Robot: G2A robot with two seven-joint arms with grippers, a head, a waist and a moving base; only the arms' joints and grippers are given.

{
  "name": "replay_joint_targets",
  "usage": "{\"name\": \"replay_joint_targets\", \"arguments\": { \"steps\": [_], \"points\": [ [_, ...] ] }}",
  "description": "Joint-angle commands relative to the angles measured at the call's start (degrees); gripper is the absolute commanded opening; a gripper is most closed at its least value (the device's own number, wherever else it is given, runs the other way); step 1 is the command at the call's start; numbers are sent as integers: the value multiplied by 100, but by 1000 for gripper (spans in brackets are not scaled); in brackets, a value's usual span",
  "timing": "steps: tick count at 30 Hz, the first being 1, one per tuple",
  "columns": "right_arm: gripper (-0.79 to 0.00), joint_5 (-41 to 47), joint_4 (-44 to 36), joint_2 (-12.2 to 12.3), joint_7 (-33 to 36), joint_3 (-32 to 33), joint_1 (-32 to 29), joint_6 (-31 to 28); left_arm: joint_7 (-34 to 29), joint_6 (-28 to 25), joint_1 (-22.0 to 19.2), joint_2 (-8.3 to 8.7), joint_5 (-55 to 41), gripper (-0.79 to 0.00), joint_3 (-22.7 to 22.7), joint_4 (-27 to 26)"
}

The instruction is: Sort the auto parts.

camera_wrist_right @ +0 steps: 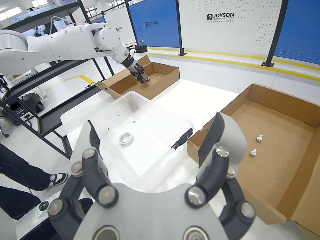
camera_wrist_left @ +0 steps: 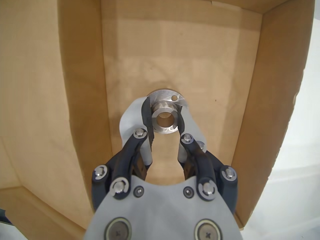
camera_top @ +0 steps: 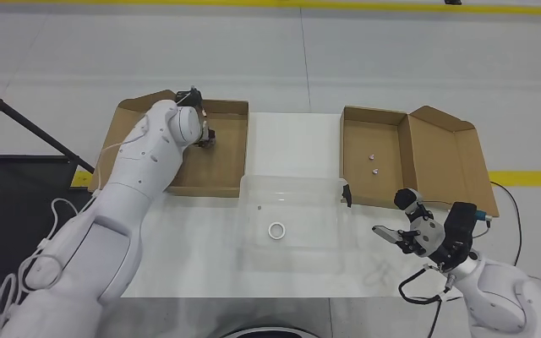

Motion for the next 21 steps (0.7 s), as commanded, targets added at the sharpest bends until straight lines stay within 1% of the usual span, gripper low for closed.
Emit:
{"name": "replay_joint_targets", "arguments": {
  "steps": [1, 7, 8, 10, 11, 15, 18, 20, 21],
  "points": [
    [0, 0, 0, 0, 0, 0, 0, 0, 24, -32, -40, -47, -13, -785, 27, 136],
    [0, 0, 0, 0, 0, 0, 0, 0, 110, -110, -143, -169, -60, -785, 69, 445],
    [0, 0, 0, 0, 0, 0, 0, 0, 127, -119, -155, -187, -66, -745, 73, 485],
    [0, 0, 0, 0, 0, 0, 0, 0, 152, -138, -180, -219, -71, -628, 81, 556],
    [0, 0, 0, 0, 0, 0, 0, 0, 168, -143, -191, -235, -83, -603, 81, 580],
    [0, 0, 0, 0, 0, 0, 0, 0, 184, -152, -249, -286, -75, -446, 90, 656],
    [0, 0, 0, 0, 0, 0, 0, 0, 177, -168, -282, -314, -58, -372, 96, 683],
    [0, 0, 0, 0, 0, 0, 0, 0, 176, -179, -308, -327, -32, -240, 100, 683],
    [0, 0, 0, 0, 0, 0, 0, 0, 184, -180, -317, -332, -32, -222, 93, 682]
  ]
}}
